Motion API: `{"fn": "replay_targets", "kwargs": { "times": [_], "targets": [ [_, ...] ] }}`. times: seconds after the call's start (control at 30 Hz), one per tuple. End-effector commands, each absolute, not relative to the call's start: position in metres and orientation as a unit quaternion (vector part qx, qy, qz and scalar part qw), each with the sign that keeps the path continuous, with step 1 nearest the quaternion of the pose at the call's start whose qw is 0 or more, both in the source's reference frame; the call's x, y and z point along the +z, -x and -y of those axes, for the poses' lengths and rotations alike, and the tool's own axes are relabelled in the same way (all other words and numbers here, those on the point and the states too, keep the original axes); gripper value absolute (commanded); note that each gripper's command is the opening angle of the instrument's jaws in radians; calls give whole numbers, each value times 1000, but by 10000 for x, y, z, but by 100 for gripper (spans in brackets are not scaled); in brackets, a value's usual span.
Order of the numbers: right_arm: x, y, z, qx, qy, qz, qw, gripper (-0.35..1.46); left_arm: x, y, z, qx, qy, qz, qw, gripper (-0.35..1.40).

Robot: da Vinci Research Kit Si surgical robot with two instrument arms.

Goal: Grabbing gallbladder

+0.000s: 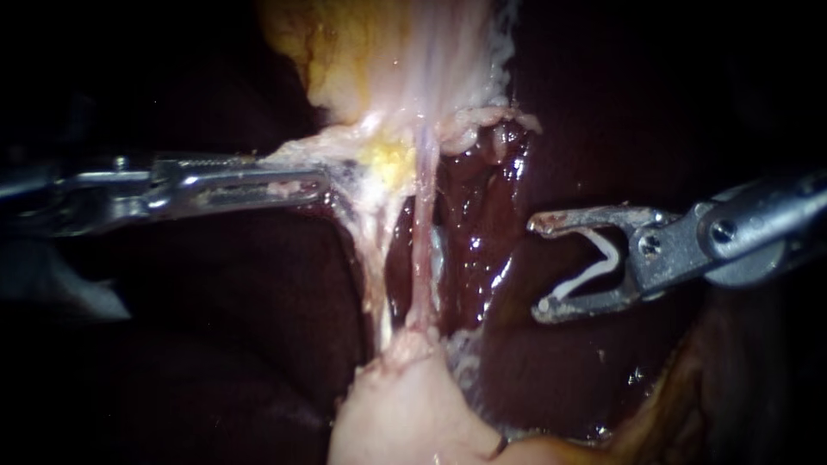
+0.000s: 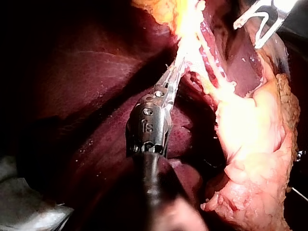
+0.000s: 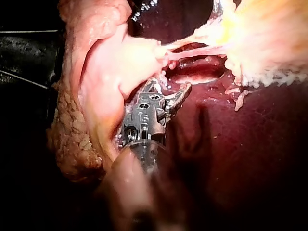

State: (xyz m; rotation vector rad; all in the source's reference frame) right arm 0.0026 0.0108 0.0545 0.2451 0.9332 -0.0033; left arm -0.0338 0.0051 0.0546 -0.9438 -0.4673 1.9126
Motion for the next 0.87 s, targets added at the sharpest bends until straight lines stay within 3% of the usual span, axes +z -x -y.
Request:
{"fn": "replay_targets", "kwargs": {
  "times": [0.03,0.37,0.87],
  "targets": [
    [545,-26,-108,-2,-118,-449,886,50,542,336,-52,777,384,190,462,-35],
    [545,-25,-108,-2,-118,-449,886,50,493,323,-59,770,387,190,470,-35],
    [545,-25,-108,-2,-118,-449,886,50,496,317,-61,770,388,188,471,-35]
  ]
}}
